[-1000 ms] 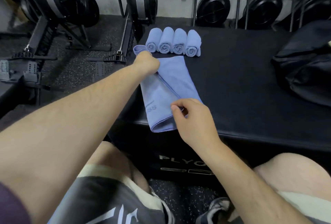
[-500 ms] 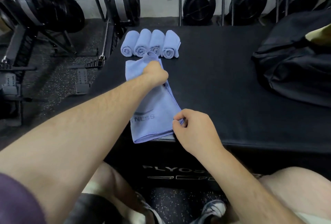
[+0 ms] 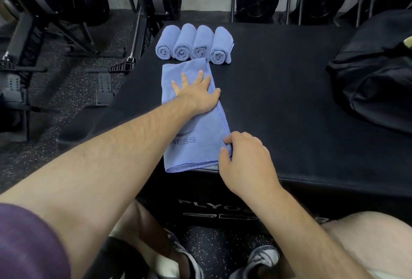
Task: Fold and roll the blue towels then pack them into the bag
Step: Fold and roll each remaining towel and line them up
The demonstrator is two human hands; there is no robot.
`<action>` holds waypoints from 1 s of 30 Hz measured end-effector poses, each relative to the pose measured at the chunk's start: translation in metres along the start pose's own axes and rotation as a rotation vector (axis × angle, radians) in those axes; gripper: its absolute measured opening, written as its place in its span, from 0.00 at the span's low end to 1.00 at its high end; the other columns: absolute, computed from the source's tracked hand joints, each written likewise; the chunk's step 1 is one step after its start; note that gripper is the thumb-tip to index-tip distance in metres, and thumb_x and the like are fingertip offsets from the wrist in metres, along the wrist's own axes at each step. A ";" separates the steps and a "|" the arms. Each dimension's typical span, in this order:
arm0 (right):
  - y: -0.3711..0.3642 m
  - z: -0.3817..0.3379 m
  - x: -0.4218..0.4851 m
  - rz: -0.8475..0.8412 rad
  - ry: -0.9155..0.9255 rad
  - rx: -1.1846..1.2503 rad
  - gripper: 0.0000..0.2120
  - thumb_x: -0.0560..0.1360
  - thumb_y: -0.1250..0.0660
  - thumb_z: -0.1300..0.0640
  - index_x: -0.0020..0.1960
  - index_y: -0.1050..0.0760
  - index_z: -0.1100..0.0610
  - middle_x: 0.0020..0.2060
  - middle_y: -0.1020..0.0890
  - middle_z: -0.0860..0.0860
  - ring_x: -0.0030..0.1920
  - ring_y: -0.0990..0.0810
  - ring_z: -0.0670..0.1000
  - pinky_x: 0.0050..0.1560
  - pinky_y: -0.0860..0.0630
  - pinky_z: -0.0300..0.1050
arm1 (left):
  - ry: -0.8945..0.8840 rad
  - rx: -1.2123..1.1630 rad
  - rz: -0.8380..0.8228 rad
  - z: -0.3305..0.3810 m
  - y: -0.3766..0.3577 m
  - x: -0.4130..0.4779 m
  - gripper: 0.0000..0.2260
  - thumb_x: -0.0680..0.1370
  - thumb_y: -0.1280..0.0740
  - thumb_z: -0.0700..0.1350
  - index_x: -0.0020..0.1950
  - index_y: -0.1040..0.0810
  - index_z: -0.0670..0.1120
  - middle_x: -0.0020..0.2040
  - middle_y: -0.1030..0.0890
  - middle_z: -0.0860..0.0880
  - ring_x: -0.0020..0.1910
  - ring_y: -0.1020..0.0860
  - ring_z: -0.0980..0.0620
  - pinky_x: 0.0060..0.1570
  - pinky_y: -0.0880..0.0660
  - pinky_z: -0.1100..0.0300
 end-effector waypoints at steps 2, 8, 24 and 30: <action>-0.003 -0.004 -0.001 -0.032 0.000 0.054 0.15 0.82 0.42 0.53 0.66 0.26 0.53 0.59 0.23 0.49 0.59 0.25 0.53 0.62 0.28 0.51 | -0.050 0.005 -0.005 0.001 0.001 -0.001 0.30 0.82 0.51 0.64 0.82 0.48 0.58 0.84 0.55 0.56 0.81 0.60 0.38 0.75 0.61 0.30; 0.004 -0.024 -0.004 0.192 0.083 -0.131 0.08 0.73 0.35 0.55 0.49 0.22 0.57 0.52 0.27 0.53 0.52 0.29 0.57 0.49 0.25 0.54 | -0.082 -0.025 0.022 -0.003 0.007 -0.001 0.26 0.83 0.54 0.64 0.79 0.40 0.59 0.83 0.48 0.56 0.82 0.55 0.38 0.75 0.56 0.32; -0.056 -0.046 0.014 0.128 0.318 -0.238 0.26 0.83 0.52 0.45 0.78 0.33 0.51 0.78 0.35 0.58 0.79 0.40 0.63 0.76 0.37 0.61 | -0.047 0.075 -0.018 -0.006 0.015 0.055 0.30 0.80 0.53 0.65 0.83 0.53 0.61 0.83 0.55 0.59 0.81 0.62 0.36 0.68 0.64 0.21; -0.053 -0.044 0.016 0.103 0.320 -0.239 0.28 0.83 0.54 0.42 0.79 0.36 0.47 0.80 0.38 0.54 0.81 0.44 0.59 0.78 0.41 0.54 | -0.157 0.032 -0.031 -0.010 0.011 0.032 0.25 0.85 0.57 0.58 0.84 0.52 0.57 0.84 0.56 0.53 0.82 0.60 0.44 0.77 0.63 0.37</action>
Point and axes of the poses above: each hand's wrist, its own x-axis towards the middle knuckle, its own y-axis out of the back of the hand, z = x × y, the point moved 9 cm from there along x, towards the middle knuckle
